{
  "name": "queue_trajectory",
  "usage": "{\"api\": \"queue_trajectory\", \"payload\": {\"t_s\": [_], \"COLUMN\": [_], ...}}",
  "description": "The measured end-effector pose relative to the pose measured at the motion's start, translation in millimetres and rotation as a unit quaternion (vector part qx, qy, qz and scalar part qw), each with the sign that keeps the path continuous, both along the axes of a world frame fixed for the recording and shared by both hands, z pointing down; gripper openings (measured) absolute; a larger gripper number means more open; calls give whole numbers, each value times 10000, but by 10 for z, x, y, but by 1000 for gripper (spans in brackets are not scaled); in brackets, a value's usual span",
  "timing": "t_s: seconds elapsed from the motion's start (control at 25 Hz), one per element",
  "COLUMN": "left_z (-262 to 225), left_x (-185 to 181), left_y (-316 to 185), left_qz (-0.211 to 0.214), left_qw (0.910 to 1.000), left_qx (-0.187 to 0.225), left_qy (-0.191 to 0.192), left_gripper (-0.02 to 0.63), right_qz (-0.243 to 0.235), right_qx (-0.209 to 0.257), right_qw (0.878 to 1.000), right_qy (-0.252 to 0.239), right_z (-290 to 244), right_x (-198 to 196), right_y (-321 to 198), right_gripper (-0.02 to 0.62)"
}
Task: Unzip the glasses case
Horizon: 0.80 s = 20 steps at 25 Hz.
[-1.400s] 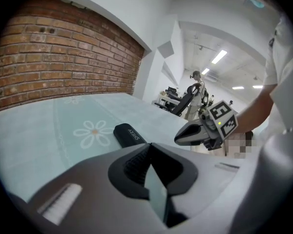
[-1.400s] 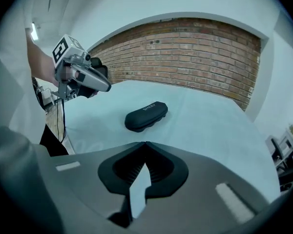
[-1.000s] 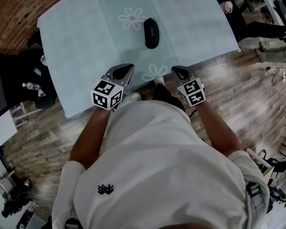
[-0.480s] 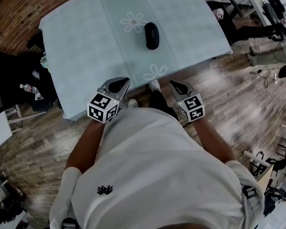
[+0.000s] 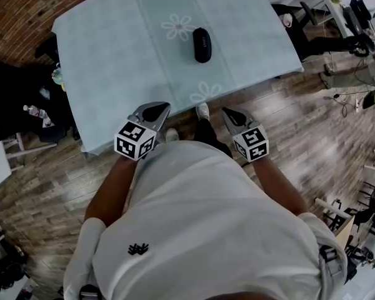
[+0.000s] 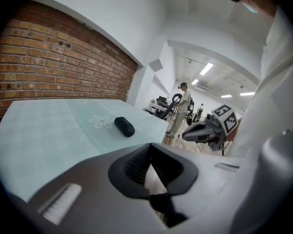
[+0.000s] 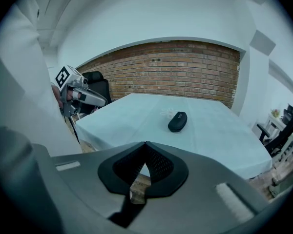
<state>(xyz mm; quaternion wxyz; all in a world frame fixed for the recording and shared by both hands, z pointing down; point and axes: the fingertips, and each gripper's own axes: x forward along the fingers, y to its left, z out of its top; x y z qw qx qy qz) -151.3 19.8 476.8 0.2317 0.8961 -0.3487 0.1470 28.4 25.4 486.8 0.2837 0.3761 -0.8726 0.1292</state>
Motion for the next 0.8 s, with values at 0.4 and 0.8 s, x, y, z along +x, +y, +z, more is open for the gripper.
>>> {"api": "queue_trajectory", "payload": {"t_s": [0.4, 0.8], "left_z": [-22, 25], "left_x": [-95, -151], "left_y": [-67, -83], "left_qz": [-45, -48], "left_qw": [10000, 10000], "left_qx": [59, 5], "left_qy": [-8, -26], "left_gripper": [55, 55], "right_qz": [-158, -166], "right_qx": [94, 131], "right_qw": [9998, 9998], "right_qy": [34, -38], "right_z": [-79, -91], "right_x": [-128, -205], "right_y": [-119, -156], "right_gripper": [0, 0]}}
